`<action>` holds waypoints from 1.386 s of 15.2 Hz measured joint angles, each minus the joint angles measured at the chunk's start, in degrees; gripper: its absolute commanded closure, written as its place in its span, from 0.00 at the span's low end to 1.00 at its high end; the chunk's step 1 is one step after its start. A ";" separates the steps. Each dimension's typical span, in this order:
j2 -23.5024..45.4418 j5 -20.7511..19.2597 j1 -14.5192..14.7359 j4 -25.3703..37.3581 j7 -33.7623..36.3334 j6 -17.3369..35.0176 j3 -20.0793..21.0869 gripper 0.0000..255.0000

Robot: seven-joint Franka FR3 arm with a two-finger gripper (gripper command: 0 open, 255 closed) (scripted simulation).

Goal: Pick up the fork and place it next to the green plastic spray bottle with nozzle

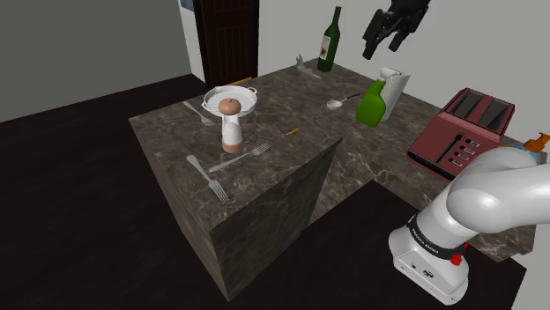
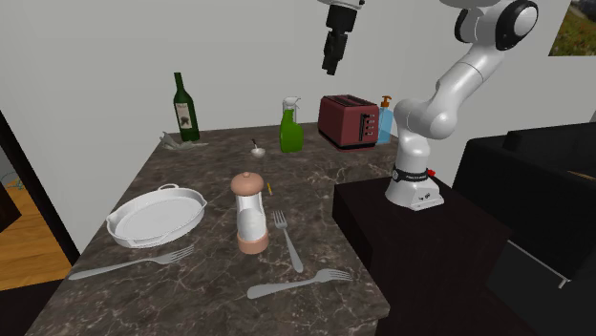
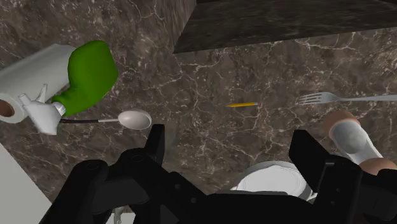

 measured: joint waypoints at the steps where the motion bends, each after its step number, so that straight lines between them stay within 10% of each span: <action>1: 0.00 0.00 0.00 0.00 0.00 0.00 0.00 0.00; 21: 23.02 4.73 4.55 -0.94 16.78 21.65 16.11 0.00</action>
